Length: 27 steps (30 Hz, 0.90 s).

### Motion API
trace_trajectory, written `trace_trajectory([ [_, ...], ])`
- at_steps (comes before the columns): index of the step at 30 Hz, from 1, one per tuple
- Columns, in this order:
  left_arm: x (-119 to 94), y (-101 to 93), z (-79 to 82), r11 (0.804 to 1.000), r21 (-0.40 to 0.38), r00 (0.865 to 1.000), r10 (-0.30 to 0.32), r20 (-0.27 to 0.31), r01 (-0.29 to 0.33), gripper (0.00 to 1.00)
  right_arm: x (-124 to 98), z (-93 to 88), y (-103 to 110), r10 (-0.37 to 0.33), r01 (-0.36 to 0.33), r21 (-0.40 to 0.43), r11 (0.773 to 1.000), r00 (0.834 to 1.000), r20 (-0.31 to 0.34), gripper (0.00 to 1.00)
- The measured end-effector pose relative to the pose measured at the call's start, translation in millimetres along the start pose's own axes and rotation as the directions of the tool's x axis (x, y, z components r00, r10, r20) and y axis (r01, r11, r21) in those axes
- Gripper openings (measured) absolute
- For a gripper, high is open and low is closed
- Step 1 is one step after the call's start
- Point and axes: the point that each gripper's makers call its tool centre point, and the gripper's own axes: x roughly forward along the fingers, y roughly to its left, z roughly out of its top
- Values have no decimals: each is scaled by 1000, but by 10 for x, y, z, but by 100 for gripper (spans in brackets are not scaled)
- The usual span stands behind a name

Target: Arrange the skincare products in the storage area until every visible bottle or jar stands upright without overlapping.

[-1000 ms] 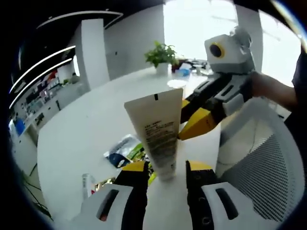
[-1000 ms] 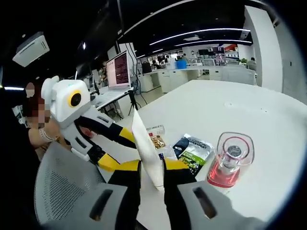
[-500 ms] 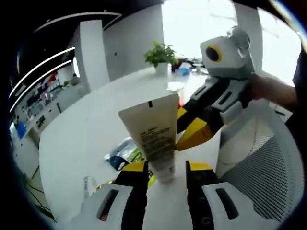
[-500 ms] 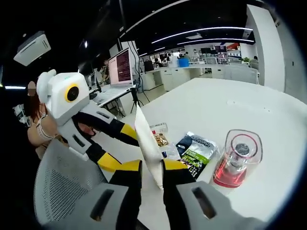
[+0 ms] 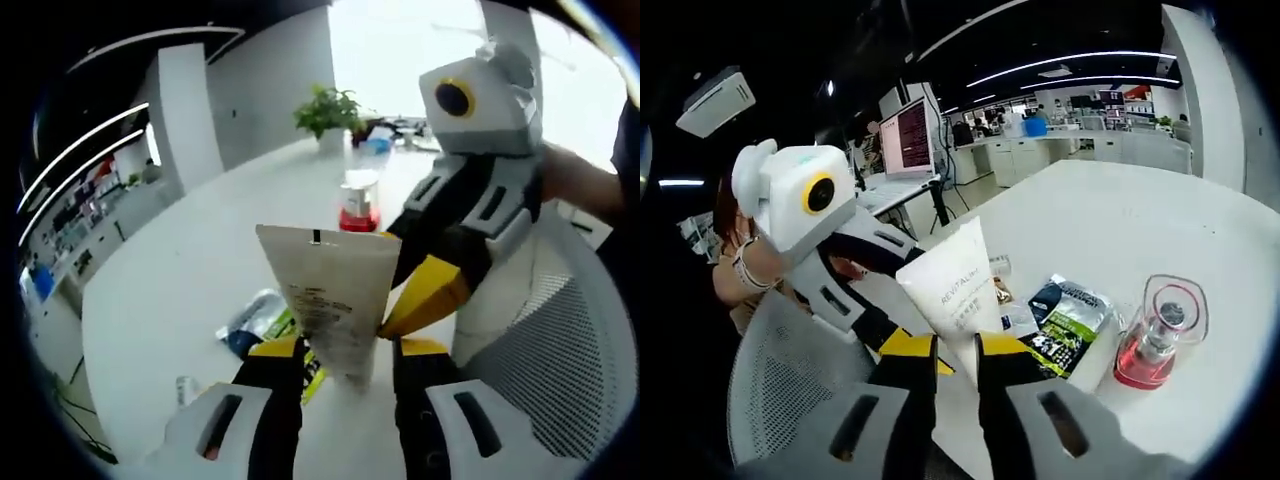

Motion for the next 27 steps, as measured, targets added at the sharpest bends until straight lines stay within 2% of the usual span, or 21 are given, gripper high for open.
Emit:
trace_trajectory([
  [6, 7, -29, 6, 1000, 12, 1000, -9, 0, 9, 33, 12, 29, 69, 20, -20, -8, 1000, 1000, 0, 12],
  [10, 9, -61, 33, 1000, 14, 1000, -23, 11, 23, 26, 20, 62, 89, 30, -30, -9, 1000, 999, 12, 9],
  [16, 9, -55, 44, 1000, 6, 1000, -21, 19, 21, 22, 16, 87, 112, 35, -35, -11, 999, 999, 12, 7],
  [22, -2, 12, 36, 1000, 2, 1000, -6, 27, 6, 14, -9, 140, 79, 27, -26, -7, 1000, 999, 31, 6],
  [27, 0, 33, 35, 1000, -13, 999, -11, 39, 11, 13, -41, 175, 42, 16, -15, -13, 1000, 999, 37, 7],
])
